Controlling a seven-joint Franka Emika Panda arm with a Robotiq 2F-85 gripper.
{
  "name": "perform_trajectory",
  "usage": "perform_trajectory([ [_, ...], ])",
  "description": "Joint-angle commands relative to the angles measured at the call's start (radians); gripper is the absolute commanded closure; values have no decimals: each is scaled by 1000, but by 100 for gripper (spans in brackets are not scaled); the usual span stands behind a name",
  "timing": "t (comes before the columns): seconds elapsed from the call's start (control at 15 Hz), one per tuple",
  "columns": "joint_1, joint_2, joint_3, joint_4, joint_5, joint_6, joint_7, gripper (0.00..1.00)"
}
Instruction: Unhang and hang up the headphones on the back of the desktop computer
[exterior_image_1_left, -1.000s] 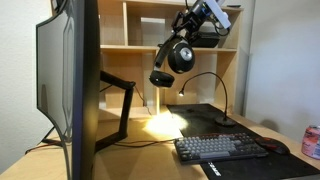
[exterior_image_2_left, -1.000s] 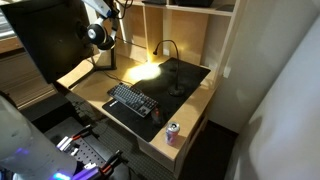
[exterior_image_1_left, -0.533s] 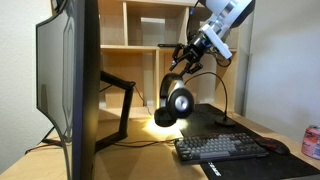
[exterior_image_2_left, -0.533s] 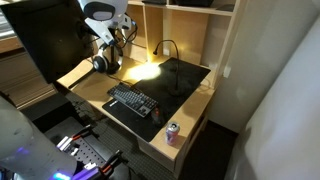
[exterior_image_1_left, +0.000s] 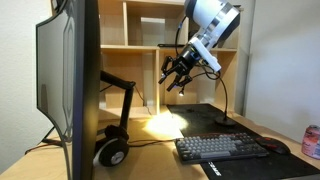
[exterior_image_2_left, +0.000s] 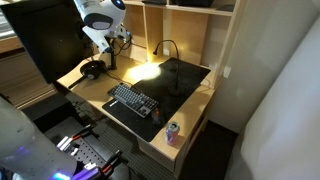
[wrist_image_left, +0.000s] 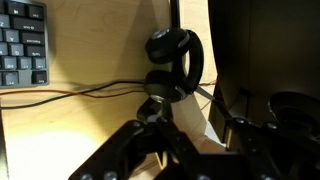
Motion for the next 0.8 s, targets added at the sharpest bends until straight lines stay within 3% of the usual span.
perform_trajectory([
  [0.0, -3, -11, 2, 12, -41, 4, 32, 32],
  [0.07, -4, -15, 0, 15, -66, -3, 51, 31],
  [0.27, -3, -42, 0, 17, -133, -21, 81, 11],
  [0.33, -4, -16, 2, 19, -100, -3, 58, 30],
  [0.47, -3, -28, 1, 20, -119, -4, 67, 15],
  [0.53, -3, -32, 1, 20, -121, -4, 68, 1],
  [0.73, 2, -21, 5, 22, -200, -10, 94, 0],
])
